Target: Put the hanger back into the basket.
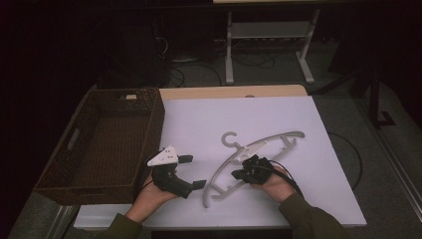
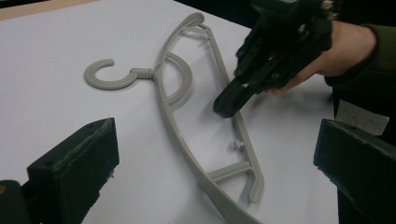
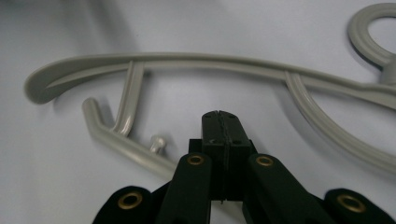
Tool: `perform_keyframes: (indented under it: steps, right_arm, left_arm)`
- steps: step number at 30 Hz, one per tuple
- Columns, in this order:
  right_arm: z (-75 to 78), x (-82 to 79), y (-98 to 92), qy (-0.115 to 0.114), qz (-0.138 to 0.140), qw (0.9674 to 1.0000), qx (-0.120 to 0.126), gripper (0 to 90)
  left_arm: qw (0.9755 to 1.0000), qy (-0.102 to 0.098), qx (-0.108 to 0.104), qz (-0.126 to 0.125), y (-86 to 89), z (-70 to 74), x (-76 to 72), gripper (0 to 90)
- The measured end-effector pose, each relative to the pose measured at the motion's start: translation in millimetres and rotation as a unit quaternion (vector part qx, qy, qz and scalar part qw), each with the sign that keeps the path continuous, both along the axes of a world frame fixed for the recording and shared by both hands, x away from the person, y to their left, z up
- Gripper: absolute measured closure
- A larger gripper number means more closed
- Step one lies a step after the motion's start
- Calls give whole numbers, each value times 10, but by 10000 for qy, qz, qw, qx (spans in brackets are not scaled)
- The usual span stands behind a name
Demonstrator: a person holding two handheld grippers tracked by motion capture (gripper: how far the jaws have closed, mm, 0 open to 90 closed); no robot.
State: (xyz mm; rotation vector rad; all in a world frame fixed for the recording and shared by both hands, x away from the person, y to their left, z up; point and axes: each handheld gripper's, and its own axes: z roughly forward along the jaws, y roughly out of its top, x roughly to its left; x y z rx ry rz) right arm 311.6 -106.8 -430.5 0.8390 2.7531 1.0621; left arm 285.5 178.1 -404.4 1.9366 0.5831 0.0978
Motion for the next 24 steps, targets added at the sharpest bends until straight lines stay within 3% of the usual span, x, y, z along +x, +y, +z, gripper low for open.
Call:
perform_keyframes:
  steps: [6,14,24]
  right_arm:
    - [-73,125,235,21,117,9999,-100,894]
    - [-104,201,320,-33,186,9996,-199,894]
    - [-100,277,416,-27,54,9999,-118,894]
  left_arm:
    - [10000,-12,-12,6,10,4,-4,0]
    - [10000,-15,-26,19,13,9,-5,0]
    - [10000,-32,-28,1,2,12,-6,0]
